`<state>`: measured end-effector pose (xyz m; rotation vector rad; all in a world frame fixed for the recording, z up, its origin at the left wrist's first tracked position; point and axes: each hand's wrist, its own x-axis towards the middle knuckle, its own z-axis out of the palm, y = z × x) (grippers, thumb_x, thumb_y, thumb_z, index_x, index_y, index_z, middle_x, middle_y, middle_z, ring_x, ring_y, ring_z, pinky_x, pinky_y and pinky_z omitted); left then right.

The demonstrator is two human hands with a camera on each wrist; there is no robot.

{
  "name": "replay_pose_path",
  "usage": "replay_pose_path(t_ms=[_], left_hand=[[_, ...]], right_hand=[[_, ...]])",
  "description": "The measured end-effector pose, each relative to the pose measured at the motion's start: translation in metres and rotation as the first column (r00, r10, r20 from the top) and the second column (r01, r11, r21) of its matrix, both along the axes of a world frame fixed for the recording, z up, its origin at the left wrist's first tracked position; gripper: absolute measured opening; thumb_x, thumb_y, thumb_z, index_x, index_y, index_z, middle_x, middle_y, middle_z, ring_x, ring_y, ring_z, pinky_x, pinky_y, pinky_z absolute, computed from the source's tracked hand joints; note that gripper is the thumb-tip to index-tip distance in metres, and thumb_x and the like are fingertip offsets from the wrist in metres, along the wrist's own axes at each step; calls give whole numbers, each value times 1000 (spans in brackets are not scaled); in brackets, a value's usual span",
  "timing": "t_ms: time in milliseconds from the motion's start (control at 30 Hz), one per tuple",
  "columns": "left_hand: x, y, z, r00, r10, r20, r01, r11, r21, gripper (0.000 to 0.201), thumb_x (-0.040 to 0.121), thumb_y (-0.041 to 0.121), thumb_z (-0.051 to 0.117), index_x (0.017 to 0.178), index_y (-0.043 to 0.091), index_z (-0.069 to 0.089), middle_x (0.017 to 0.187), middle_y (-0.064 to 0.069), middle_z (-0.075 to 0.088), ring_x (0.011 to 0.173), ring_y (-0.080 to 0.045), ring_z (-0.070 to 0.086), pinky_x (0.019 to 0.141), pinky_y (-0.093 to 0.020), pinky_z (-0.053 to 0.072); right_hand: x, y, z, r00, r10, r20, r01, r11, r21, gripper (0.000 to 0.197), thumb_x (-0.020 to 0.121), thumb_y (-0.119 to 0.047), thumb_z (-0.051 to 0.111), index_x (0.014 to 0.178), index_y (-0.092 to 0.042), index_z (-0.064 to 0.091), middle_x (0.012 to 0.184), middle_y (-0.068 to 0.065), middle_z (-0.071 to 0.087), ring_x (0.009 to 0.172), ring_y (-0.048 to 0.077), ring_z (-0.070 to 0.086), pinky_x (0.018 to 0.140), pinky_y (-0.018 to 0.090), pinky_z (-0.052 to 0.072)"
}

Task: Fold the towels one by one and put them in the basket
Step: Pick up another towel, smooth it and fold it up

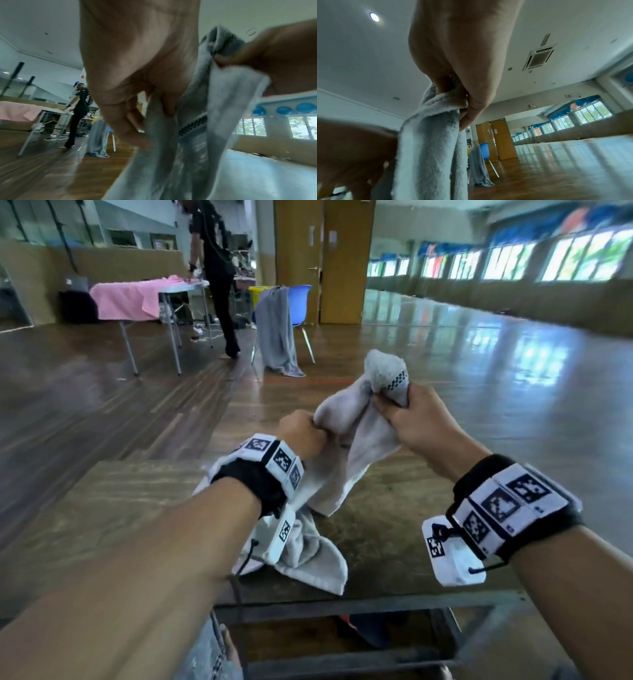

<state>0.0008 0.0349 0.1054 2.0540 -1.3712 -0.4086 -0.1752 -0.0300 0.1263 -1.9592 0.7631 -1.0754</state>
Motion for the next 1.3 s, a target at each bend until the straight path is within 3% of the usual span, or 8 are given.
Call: replay_pose_path(t_ms=[100, 267, 367, 700, 900, 1000, 1133, 1300], left_hand=[[-36, -26, 21, 933, -153, -327, 98, 979, -179, 25, 90, -3, 44, 103, -6, 66, 97, -25, 68, 89, -39, 69, 77, -57, 59], [-90, -54, 37, 856, -297, -424, 76, 882, -465, 38, 83, -12, 53, 113, 11, 56, 104, -5, 64, 103, -25, 63, 86, -41, 58], [-106, -61, 30, 779, -388, -493, 96, 850, -518, 51, 79, -20, 59, 120, 9, 55, 117, -11, 65, 110, -24, 65, 90, -41, 58], [-138, -58, 10, 784, -554, -281, 493, 830, -261, 38, 90, 10, 64, 126, 20, 61, 119, -6, 63, 95, -11, 63, 77, -19, 48], [-142, -59, -10, 829, -546, -118, 498, 819, -286, 30, 76, 18, 84, 99, 7, 66, 79, -3, 66, 67, -11, 57, 65, -28, 48], [-134, -57, -20, 882, -457, -113, 386, 840, -381, 36, 70, 32, 88, 78, 9, 61, 65, 5, 62, 57, -8, 50, 55, -25, 44], [-122, -51, -33, 913, -404, -52, 337, 822, -459, 55, 72, 35, 86, 56, 22, 36, 42, 16, 39, 44, -2, 31, 45, -17, 26], [-115, -35, -36, 930, -360, 76, 365, 870, -331, 54, 61, 42, 82, 100, 23, 50, 106, -3, 47, 94, -17, 51, 79, -32, 47]], right_hand=[[-38, -10, -18, 995, -101, -18, 100, 995, -13, 19, 97, -14, 63, 81, -24, 68, 69, -23, 71, 66, -10, 64, 56, 8, 47], [-87, -22, -31, 970, -240, 49, 240, 971, 10, 22, 88, -7, 67, 93, -29, 69, 89, -13, 77, 87, 6, 72, 72, 25, 58], [-108, -25, -34, 952, -306, 23, 307, 951, -38, 30, 84, -4, 63, 89, -34, 65, 82, -18, 73, 72, -6, 66, 58, 13, 51], [-145, -17, -47, 791, -341, -508, 200, 929, -311, 20, 75, 9, 53, 83, -7, 63, 84, 7, 61, 85, 25, 57, 66, 31, 38], [-158, -10, -43, 860, -378, -342, 255, 900, -354, 40, 76, 5, 66, 103, -24, 65, 90, -5, 67, 87, 14, 60, 66, 13, 39], [-167, -14, -40, 802, -514, -306, 463, 857, -226, 53, 74, -13, 79, 122, -26, 58, 101, 3, 68, 97, 22, 62, 75, 27, 45], [-170, -12, -34, 733, -593, -334, 563, 804, -191, 22, 71, -24, 86, 84, -27, 68, 87, -5, 69, 94, 21, 64, 67, 25, 43], [-145, 4, -25, 885, -397, -242, 342, 909, -239, 28, 72, 3, 70, 75, -24, 73, 72, -10, 71, 74, 7, 65, 62, 22, 47]])
